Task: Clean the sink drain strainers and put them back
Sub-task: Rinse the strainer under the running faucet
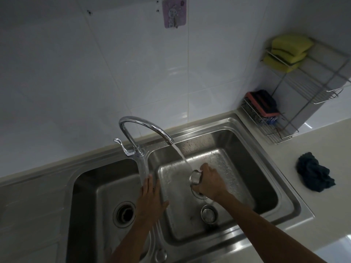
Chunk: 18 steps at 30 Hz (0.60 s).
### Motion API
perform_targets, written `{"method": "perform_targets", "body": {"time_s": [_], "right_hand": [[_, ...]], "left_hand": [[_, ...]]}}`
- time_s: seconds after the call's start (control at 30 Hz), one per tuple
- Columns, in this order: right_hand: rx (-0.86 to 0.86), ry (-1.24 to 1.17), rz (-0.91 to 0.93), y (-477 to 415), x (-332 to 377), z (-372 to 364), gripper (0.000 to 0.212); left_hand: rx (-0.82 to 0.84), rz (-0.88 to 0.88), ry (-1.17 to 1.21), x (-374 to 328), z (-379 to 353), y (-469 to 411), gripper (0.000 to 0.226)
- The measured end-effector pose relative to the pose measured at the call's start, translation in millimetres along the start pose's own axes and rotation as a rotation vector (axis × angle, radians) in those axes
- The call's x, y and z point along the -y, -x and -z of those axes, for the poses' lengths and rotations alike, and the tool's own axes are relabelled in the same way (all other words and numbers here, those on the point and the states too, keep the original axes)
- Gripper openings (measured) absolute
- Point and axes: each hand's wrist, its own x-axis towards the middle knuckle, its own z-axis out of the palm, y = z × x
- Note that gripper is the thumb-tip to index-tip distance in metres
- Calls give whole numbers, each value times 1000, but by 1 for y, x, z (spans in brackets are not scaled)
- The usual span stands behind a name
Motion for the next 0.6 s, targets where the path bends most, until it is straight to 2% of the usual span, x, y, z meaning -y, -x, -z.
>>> {"method": "perform_targets", "body": {"time_s": [0.13, 0.23, 0.3, 0.4, 0.6], "right_hand": [[34, 200, 26, 3, -9, 1, 70], [56, 212, 28, 4, -17, 0, 71], [85, 91, -14, 7, -20, -2, 71], [96, -216, -118, 9, -18, -7, 78], [38, -500, -152, -4, -1, -5, 70]], "left_hand": [[24, 10, -16, 0, -1, -2, 102], [17, 13, -9, -1, -2, -2, 101], [22, 14, -21, 0, -3, -2, 101], [26, 13, -15, 0, -3, -2, 101], [9, 4, 7, 1, -2, -1, 100]]}}
